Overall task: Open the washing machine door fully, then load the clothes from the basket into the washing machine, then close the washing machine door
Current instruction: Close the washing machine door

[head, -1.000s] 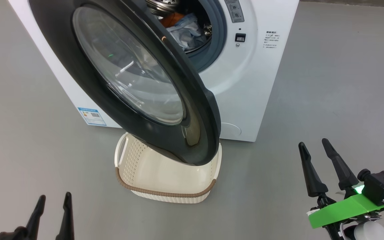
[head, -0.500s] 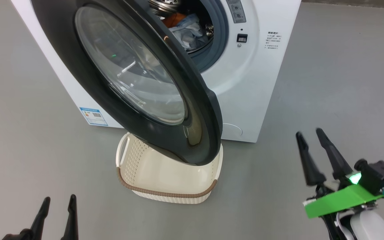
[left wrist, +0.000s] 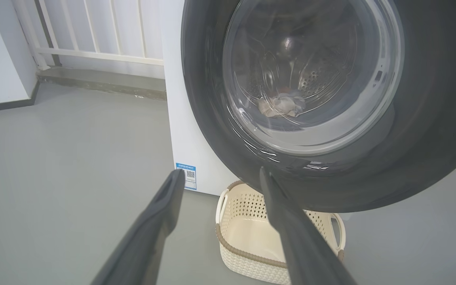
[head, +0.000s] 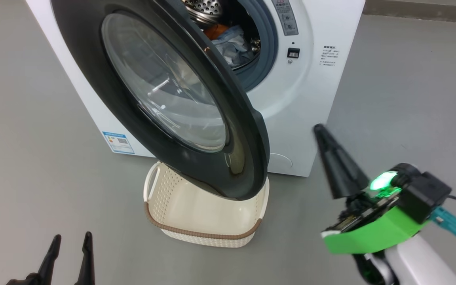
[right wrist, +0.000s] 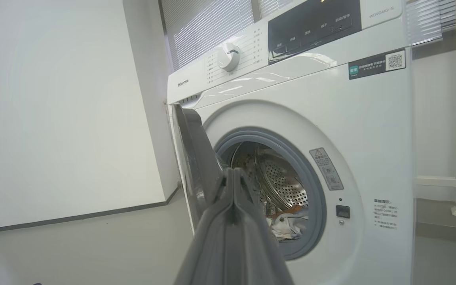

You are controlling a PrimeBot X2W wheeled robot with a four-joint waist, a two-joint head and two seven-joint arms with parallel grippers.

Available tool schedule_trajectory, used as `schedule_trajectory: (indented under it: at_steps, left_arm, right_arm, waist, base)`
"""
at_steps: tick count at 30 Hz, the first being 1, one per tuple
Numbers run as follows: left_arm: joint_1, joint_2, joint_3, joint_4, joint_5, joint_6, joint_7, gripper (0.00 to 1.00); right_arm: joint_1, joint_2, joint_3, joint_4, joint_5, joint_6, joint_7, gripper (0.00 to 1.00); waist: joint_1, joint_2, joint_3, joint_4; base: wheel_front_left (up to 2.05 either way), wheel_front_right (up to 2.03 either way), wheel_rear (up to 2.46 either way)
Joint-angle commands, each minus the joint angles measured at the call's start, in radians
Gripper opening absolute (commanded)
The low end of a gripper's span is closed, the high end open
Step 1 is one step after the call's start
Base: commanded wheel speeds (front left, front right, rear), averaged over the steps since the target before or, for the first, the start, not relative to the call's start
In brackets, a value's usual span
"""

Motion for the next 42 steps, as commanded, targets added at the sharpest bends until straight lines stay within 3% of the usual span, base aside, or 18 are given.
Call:
schedule_trajectory:
  at_steps: [1,7,16,26,42]
  left_arm:
    - [-0.008,0.013,0.037,-0.031,0.019,0.001,-0.009,1.0]
    - [-0.001,0.002,0.043,-0.041,0.029,0.001,-0.009,1.0]
    - [-0.012,-0.019,0.042,-0.045,0.037,0.001,-0.009,1.0]
    - [-0.057,-0.043,0.043,-0.043,0.043,0.001,-0.009,1.0]
    - [-0.105,-0.065,0.047,-0.042,0.055,0.001,-0.009,1.0]
  right_arm:
    - [-0.036,0.009,0.044,-0.042,0.015,0.006,-0.008,0.0]
    - [-0.062,0.022,0.219,-0.053,0.045,0.006,-0.008,0.0]
    - [-0.107,0.02,0.35,0.082,0.081,0.006,-0.008,0.0]
    - [-0.199,0.023,0.392,0.215,0.117,0.006,-0.008,0.0]
    - [-0.256,0.032,0.342,0.308,0.12,0.006,-0.008,0.0]
  waist:
    - [0.0,0.0,-0.003,0.004]
    - [0.0,0.0,-0.001,0.01]
    - [0.0,0.0,0.037,0.025]
    - [0.0,0.0,0.105,0.041]
    - [0.0,0.0,0.171,0.067]
  base:
    - [0.0,0.0,0.0]
    - [0.0,0.0,0.0]
    - [0.0,0.0,0.0]
    - [0.0,0.0,0.0]
    - [0.0,0.0,0.0]
